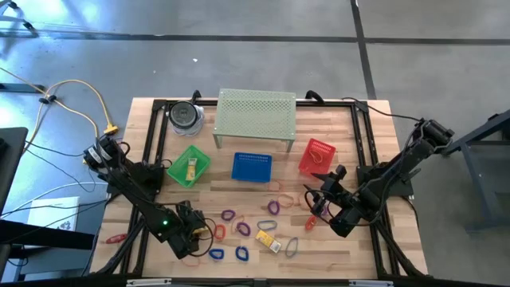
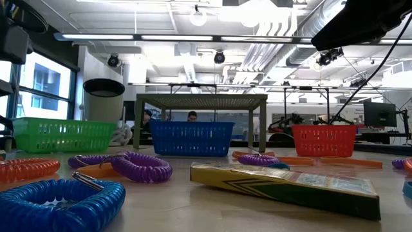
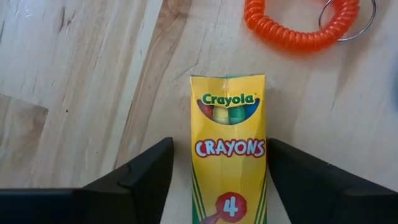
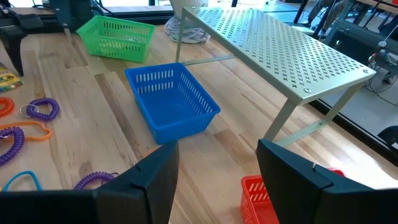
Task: Pick & Place Office Desk Supplies
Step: Put the crayon box into the blue bin
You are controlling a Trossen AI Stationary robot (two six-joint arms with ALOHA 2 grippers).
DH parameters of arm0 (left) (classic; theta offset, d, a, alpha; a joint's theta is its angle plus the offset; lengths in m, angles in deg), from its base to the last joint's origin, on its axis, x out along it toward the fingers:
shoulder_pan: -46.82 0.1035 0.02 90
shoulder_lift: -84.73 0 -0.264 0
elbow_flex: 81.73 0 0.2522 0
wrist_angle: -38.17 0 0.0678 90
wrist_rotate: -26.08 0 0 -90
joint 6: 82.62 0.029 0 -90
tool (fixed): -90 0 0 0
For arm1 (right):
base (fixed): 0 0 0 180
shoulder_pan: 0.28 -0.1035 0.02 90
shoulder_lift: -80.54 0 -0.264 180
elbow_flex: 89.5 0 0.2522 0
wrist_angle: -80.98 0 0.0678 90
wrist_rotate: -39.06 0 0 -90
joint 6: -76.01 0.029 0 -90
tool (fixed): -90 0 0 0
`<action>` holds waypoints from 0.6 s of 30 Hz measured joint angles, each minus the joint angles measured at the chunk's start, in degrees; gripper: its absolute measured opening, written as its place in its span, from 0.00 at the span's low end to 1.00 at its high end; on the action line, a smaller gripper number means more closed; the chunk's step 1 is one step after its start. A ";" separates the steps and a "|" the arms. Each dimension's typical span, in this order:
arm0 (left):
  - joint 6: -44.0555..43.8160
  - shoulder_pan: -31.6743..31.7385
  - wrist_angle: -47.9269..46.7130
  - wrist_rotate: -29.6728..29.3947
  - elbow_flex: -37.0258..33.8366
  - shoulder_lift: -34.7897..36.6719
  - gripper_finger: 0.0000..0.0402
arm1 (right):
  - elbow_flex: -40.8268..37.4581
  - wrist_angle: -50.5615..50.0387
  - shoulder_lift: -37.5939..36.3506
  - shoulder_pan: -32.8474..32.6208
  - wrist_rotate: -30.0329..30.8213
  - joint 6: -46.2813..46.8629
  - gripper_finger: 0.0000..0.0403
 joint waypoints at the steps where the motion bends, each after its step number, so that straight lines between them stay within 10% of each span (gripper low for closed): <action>1: 0.00 0.02 -0.02 0.00 0.00 0.00 0.56 | 0.00 0.02 0.01 0.00 0.00 -0.01 0.51; 18: 0.69 0.05 0.53 -0.26 -0.09 -0.07 0.43 | -0.02 1.72 -0.01 0.15 -0.33 0.00 0.51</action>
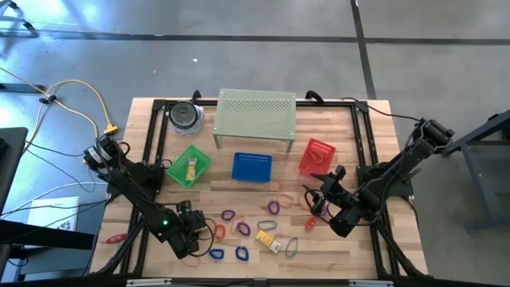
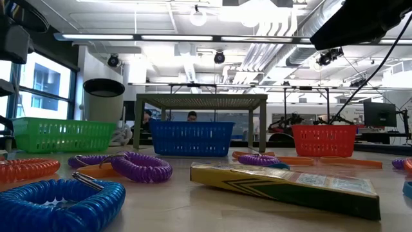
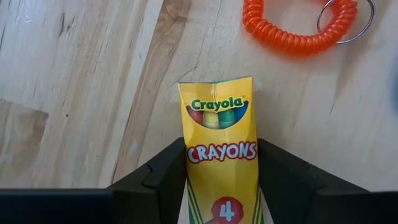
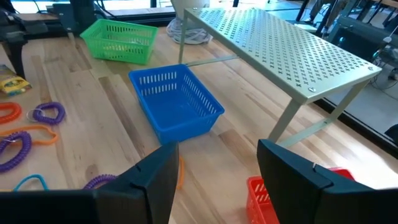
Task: Pick & Place Office Desk Supplies
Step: Put the crayon box into the blue bin
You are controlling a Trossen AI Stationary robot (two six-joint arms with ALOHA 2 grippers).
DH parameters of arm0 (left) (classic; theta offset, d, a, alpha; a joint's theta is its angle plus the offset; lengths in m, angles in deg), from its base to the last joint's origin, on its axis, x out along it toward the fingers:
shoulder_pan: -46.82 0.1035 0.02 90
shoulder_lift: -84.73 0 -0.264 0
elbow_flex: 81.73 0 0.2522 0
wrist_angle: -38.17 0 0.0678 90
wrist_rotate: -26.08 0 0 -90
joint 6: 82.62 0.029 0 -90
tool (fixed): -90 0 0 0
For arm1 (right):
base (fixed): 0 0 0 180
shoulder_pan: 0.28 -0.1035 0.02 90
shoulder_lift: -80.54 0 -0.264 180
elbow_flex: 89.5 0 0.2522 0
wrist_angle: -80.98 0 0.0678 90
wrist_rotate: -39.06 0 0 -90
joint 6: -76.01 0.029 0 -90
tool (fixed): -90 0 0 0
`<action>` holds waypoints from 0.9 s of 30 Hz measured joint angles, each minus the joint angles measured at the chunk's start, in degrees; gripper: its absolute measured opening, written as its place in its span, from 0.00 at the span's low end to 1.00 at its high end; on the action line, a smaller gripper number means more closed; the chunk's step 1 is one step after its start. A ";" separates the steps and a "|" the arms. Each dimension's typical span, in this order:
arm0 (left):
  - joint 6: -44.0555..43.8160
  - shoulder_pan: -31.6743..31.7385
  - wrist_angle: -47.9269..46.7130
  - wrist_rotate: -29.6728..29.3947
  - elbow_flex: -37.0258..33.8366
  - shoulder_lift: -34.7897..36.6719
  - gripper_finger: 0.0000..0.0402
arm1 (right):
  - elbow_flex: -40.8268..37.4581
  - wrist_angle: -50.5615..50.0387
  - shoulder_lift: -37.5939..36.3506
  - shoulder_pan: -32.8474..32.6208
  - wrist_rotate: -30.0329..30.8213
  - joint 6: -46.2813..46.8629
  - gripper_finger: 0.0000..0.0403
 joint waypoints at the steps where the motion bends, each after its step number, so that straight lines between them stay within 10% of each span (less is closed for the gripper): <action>1: -0.28 0.02 0.20 -0.02 -0.02 0.00 0.43 | 0.00 0.31 0.01 0.00 -0.14 0.00 0.51; 10: 0.16 4.42 2.63 1.61 0.44 4.58 0.43 | 0.00 1.78 0.02 0.00 -2.07 -2.94 0.51; 27: 30.71 22.40 2.51 8.34 6.72 11.98 0.43 | 0.00 2.58 0.02 0.00 -2.94 -2.58 0.51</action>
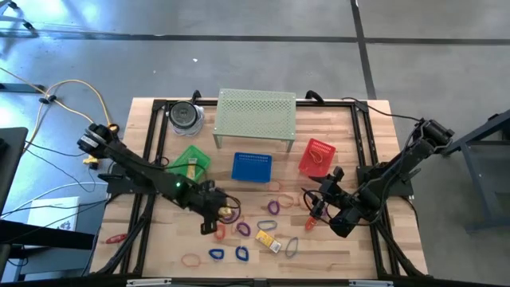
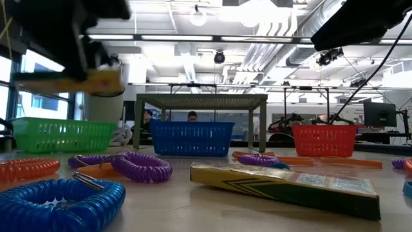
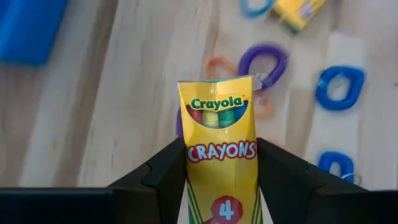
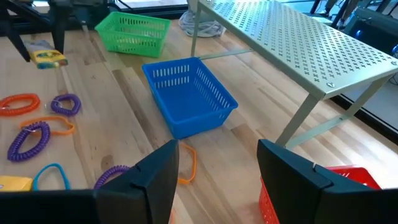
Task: Pick & Place Office Desk Supplies
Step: Put the crayon box into the blue bin
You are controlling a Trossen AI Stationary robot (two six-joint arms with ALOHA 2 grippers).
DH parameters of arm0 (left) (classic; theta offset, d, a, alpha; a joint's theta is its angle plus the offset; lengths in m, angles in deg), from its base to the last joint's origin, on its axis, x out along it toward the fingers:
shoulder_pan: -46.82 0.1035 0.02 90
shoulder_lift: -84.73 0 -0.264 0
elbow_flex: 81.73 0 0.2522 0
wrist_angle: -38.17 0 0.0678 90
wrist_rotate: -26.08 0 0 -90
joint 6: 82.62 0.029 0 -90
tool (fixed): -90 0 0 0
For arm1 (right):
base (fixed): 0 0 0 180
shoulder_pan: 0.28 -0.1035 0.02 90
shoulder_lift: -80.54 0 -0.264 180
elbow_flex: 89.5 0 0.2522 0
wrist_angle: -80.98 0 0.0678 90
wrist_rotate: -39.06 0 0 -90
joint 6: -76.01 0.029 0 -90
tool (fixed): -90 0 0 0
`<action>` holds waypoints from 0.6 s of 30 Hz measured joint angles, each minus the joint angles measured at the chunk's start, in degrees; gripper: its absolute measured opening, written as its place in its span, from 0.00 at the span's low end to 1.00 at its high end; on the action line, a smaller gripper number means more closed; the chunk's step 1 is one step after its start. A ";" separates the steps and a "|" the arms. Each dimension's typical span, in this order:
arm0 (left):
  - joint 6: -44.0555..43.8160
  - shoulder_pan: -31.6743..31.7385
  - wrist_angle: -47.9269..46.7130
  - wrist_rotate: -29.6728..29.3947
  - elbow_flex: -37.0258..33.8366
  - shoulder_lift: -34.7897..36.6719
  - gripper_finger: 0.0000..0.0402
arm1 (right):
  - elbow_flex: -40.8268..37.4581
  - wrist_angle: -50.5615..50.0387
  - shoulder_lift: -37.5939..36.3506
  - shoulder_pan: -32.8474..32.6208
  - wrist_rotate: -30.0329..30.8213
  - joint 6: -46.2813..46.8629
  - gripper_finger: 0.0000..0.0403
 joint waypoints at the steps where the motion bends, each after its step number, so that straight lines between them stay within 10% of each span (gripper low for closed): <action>1: 1.23 0.63 0.12 0.06 0.78 0.02 0.43 | 0.00 0.00 0.00 0.00 0.01 0.00 0.51; 18: 23.74 16.28 1.37 -0.85 7.53 0.09 0.43 | 0.00 -0.04 0.00 0.00 -0.52 0.00 0.51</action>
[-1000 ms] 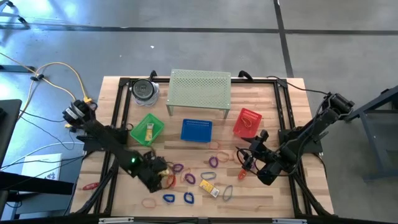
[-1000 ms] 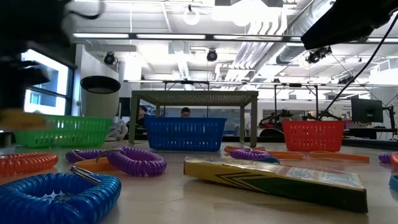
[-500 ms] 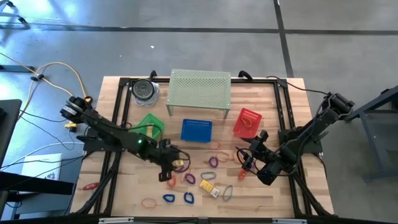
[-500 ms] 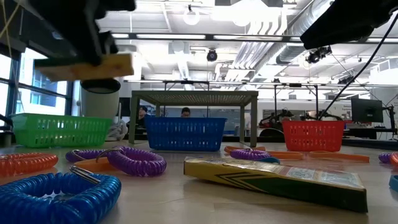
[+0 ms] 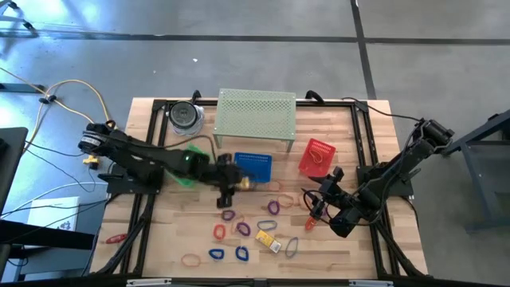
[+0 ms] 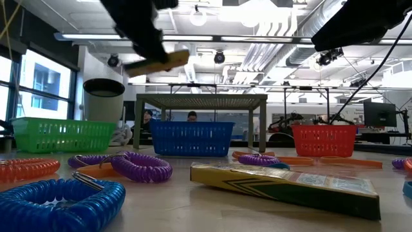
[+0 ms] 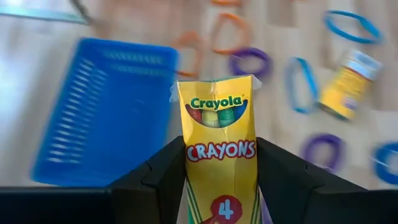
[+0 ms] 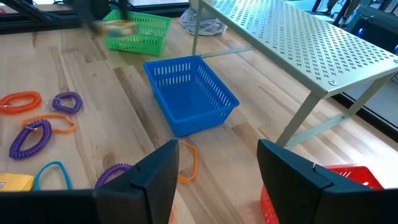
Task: Pick & Place Office Desk Supplies
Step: Put the crayon box into the blue bin
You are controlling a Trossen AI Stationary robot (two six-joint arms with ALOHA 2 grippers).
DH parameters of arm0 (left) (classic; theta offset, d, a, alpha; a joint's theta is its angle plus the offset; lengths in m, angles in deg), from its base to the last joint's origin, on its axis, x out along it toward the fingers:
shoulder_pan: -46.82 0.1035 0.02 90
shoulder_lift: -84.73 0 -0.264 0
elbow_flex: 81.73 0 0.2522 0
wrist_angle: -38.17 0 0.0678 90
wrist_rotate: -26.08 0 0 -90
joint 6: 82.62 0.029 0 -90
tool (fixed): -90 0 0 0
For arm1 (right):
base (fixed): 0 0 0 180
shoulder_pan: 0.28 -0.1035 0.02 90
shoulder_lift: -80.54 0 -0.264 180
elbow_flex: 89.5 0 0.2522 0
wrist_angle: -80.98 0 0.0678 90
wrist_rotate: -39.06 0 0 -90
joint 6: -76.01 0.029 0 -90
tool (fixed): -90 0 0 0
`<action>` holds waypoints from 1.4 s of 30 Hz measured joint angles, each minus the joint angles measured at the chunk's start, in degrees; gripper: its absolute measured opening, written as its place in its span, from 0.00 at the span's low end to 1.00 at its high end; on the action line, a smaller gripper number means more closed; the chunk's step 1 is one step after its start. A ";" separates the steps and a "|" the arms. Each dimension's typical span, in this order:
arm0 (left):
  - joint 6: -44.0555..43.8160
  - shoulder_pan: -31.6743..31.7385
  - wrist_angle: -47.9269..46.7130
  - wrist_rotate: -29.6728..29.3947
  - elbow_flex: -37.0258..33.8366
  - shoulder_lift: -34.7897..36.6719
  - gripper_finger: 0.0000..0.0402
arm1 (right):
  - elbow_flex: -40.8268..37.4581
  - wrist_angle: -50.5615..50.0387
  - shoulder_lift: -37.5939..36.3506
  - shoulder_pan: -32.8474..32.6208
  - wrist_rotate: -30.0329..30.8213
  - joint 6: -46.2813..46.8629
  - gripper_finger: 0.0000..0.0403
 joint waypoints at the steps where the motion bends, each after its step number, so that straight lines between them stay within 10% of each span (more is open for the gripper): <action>1: 1.56 1.52 0.94 -0.22 0.00 0.00 0.43 | 0.00 -0.01 0.00 0.00 0.12 0.00 0.51; 42: 7.00 15.18 11.08 2.55 -0.15 -11.93 0.43 | 0.00 0.01 0.02 0.00 -0.76 -0.24 0.51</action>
